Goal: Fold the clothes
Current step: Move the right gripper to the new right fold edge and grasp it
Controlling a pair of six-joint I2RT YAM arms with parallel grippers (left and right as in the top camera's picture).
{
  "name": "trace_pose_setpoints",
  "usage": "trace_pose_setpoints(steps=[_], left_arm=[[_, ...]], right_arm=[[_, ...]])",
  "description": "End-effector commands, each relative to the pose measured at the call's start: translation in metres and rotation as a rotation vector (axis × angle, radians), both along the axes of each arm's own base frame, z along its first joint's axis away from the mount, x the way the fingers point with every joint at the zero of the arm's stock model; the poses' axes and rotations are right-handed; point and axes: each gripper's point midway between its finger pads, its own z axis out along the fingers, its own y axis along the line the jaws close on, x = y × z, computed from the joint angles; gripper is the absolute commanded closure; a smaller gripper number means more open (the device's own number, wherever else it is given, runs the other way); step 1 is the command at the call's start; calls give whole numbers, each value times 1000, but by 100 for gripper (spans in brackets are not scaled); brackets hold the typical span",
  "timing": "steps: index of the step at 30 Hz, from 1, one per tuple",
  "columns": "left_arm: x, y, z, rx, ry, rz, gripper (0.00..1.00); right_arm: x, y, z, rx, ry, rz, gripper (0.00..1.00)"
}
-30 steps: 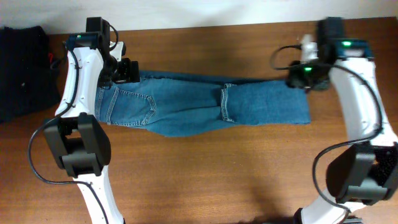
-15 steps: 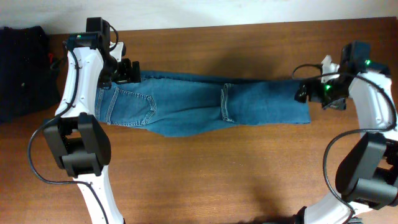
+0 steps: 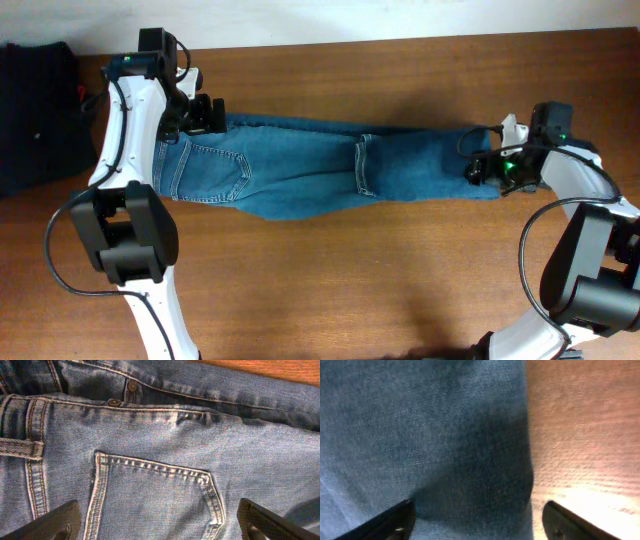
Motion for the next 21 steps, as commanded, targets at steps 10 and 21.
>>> trace_pose_setpoints(steps=[10,21], left_arm=[[6,1,2,-9,-17,3,1],[9,2,2,-5,-29,3,1]], right_arm=[[-1,-1,-21,14,21,3,14],[-6,1,-36,28,61,12,37]])
